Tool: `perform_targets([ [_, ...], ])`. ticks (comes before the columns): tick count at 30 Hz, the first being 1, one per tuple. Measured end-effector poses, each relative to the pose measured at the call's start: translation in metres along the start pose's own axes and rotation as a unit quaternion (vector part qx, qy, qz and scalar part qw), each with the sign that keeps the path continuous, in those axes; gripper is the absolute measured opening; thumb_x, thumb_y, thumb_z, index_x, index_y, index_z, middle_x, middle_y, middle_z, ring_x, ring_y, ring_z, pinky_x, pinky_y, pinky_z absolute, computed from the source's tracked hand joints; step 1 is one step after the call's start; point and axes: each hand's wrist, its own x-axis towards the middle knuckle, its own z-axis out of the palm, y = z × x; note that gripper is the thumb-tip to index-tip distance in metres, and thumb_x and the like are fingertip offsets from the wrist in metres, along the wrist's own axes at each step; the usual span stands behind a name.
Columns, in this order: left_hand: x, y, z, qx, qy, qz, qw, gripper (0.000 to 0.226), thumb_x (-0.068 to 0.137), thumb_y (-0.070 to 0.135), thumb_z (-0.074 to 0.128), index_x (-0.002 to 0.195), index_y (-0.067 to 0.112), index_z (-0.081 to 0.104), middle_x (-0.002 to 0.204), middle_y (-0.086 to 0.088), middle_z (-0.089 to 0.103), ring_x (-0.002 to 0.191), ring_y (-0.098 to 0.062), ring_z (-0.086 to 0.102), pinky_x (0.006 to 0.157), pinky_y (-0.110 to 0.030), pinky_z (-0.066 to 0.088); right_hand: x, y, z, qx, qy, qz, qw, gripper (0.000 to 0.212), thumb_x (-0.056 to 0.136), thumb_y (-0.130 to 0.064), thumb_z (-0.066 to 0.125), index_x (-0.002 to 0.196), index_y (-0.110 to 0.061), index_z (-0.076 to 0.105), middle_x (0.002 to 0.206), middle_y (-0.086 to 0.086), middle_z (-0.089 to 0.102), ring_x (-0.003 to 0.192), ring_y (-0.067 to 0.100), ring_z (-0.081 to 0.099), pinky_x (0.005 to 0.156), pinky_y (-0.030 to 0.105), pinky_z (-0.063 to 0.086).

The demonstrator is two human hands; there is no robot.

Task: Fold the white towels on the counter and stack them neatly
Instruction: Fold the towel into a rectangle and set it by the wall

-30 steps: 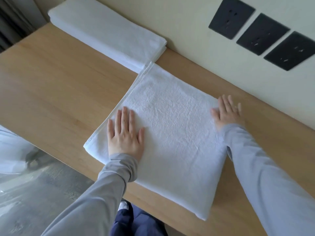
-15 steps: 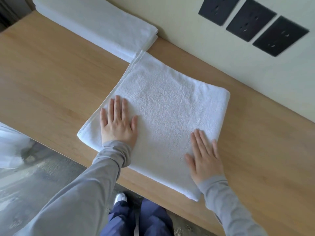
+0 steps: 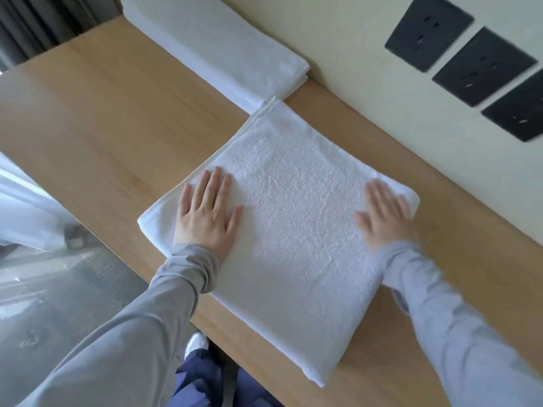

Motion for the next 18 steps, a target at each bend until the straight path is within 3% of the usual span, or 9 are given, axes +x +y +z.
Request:
perform_targets([
  [3, 0.000, 0.002, 0.001, 0.001, 0.004, -0.009, 1.000, 0.063, 0.096, 0.052, 0.015, 0.151, 0.023, 0.008, 0.158, 0.004, 0.005, 0.145, -0.012, -0.001, 0.119, -0.039, 0.000, 0.017, 0.049, -0.006, 0.066, -0.030, 0.097, 0.993, 0.056, 0.099, -0.037, 0.027, 0.147, -0.009, 0.017, 0.156, 0.008, 0.014, 0.144, 0.021, 0.008, 0.116, 0.038, 0.005],
  [5, 0.000, 0.003, -0.002, -0.013, 0.017, -0.008, 1.000, 0.062, 0.097, 0.049, 0.025, 0.151, 0.020, 0.012, 0.158, 0.002, 0.008, 0.146, -0.013, 0.002, 0.119, -0.038, 0.000, 0.030, 0.061, -0.011, 0.063, -0.041, 0.095, 0.993, 0.057, 0.098, -0.041, 0.025, 0.145, -0.009, 0.021, 0.155, 0.008, 0.020, 0.143, 0.020, 0.010, 0.115, 0.039, 0.005],
  [7, -0.005, 0.005, -0.010, -0.055, 0.073, -0.017, 0.996, 0.059, 0.096, 0.036, 0.042, 0.148, 0.014, 0.024, 0.156, -0.005, 0.019, 0.145, -0.018, 0.014, 0.119, -0.037, 0.003, 0.046, 0.062, -0.015, 0.086, -0.021, 0.087, 0.992, 0.061, 0.095, -0.049, 0.027, 0.143, -0.012, 0.025, 0.152, 0.009, 0.028, 0.139, 0.025, 0.020, 0.114, 0.041, 0.013],
  [9, -0.017, 0.014, -0.018, -0.121, 0.168, -0.103, 0.973, 0.055, 0.093, 0.026, 0.053, 0.143, 0.010, 0.036, 0.153, -0.010, 0.028, 0.141, -0.024, 0.024, 0.117, -0.037, 0.009, 0.069, 0.051, -0.021, 0.191, 0.015, 0.098, 0.977, 0.057, 0.093, -0.049, 0.041, 0.139, -0.016, 0.034, 0.142, 0.013, 0.039, 0.130, 0.029, 0.035, 0.109, 0.041, 0.027],
  [10, -0.025, 0.020, -0.022, -0.164, 0.213, -0.184, 0.945, 0.056, 0.091, 0.024, 0.056, 0.142, 0.010, 0.037, 0.151, -0.011, 0.031, 0.139, -0.026, 0.027, 0.114, -0.037, 0.014, 0.082, 0.042, -0.024, 0.261, 0.025, 0.096, 0.960, 0.053, 0.092, -0.044, 0.048, 0.134, -0.014, 0.041, 0.135, 0.015, 0.045, 0.122, 0.028, 0.043, 0.104, 0.039, 0.034],
  [12, -0.045, 0.034, -0.028, -0.258, 0.258, -0.370, 0.854, 0.063, 0.086, 0.024, 0.063, 0.141, 0.008, 0.036, 0.146, -0.014, 0.035, 0.135, -0.028, 0.031, 0.109, -0.035, 0.022, 0.110, 0.020, -0.029, 0.367, 0.011, 0.095, 0.925, 0.045, 0.090, -0.037, 0.056, 0.124, -0.009, 0.050, 0.124, 0.017, 0.052, 0.102, 0.020, 0.049, 0.089, 0.032, 0.040],
  [14, -0.065, 0.046, -0.029, -0.358, 0.217, -0.516, 0.747, 0.070, 0.082, 0.025, 0.070, 0.139, 0.003, 0.036, 0.138, -0.019, 0.040, 0.129, -0.030, 0.036, 0.104, -0.033, 0.027, 0.132, 0.002, -0.030, 0.383, -0.044, 0.091, 0.918, 0.045, 0.089, -0.039, 0.057, 0.119, -0.006, 0.052, 0.115, 0.013, 0.056, 0.094, 0.016, 0.048, 0.083, 0.029, 0.039],
  [16, -0.083, 0.057, -0.024, -0.455, 0.155, -0.596, 0.643, 0.073, 0.080, 0.026, 0.073, 0.137, -0.001, 0.036, 0.125, -0.021, 0.051, 0.118, -0.033, 0.049, 0.099, -0.037, 0.037, 0.145, -0.011, -0.028, 0.354, -0.084, 0.074, 0.929, 0.049, 0.089, -0.044, 0.055, 0.118, -0.004, 0.052, 0.100, 0.005, 0.055, 0.089, 0.016, 0.048, 0.079, 0.025, 0.035],
  [18, -0.098, 0.072, -0.018, -0.521, 0.110, -0.601, 0.596, 0.068, 0.081, 0.029, 0.072, 0.132, -0.004, 0.043, 0.111, -0.022, 0.061, 0.101, -0.035, 0.060, 0.087, -0.042, 0.048, 0.150, -0.016, -0.026, 0.342, -0.111, 0.063, 0.931, 0.056, 0.087, -0.047, 0.057, 0.121, -0.003, 0.050, 0.094, 0.001, 0.052, 0.080, 0.015, 0.049, 0.070, 0.023, 0.037],
])
